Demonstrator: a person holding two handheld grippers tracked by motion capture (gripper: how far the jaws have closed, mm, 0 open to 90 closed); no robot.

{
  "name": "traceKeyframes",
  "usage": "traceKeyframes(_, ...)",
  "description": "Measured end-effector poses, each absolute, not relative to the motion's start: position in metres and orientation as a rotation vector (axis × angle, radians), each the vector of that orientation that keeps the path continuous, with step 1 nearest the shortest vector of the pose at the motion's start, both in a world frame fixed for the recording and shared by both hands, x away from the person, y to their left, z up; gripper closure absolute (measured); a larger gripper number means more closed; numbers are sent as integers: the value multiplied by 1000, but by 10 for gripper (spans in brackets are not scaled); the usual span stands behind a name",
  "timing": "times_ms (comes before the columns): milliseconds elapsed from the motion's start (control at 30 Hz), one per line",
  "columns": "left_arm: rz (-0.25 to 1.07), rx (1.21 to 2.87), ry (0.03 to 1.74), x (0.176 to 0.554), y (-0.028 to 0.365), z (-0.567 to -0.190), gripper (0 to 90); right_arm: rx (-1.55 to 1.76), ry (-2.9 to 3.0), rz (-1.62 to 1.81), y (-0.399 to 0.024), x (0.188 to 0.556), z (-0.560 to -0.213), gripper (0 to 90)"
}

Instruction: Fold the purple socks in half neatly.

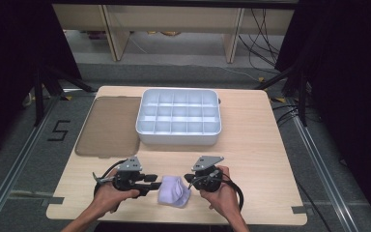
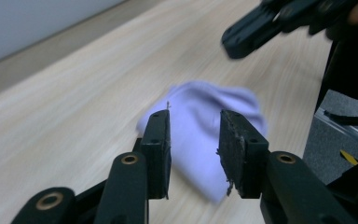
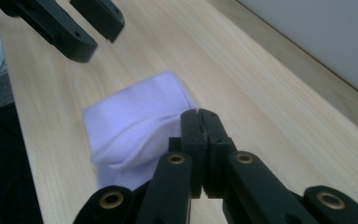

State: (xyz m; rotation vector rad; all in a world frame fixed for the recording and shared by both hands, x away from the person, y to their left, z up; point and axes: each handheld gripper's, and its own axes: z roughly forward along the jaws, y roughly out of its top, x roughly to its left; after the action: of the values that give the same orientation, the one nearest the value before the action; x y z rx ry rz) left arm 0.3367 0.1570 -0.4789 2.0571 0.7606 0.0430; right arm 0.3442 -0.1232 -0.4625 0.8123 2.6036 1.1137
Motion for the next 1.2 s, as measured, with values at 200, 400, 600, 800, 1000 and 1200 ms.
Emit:
traceKeyframes(200, 44, 2056, 777, 330, 168, -489, 619, 747, 2666, 1123, -103, 338, -461, 899)
traceKeyframes(400, 33, 2079, 682, 331, 145, -495, 699, 670, 2705, 1129, -83, 333, -467, 899)
traceKeyframes(600, 42, 2215, 612, 326, 126, -511, 781, 666, 2739, 947, -80, 334, -479, 899)
traceKeyframes(800, 69, 2224, 607, 318, 121, -511, 792, 691, 2753, 864, -90, 338, -490, 900)
traceKeyframes(1000, 68, 2213, 614, 315, 121, -512, 793, 753, 2760, 907, -99, 339, -489, 900)
traceKeyframes(1200, 119, 2144, 658, 331, 124, -496, 791, 759, 2775, 921, -98, 340, -492, 899)
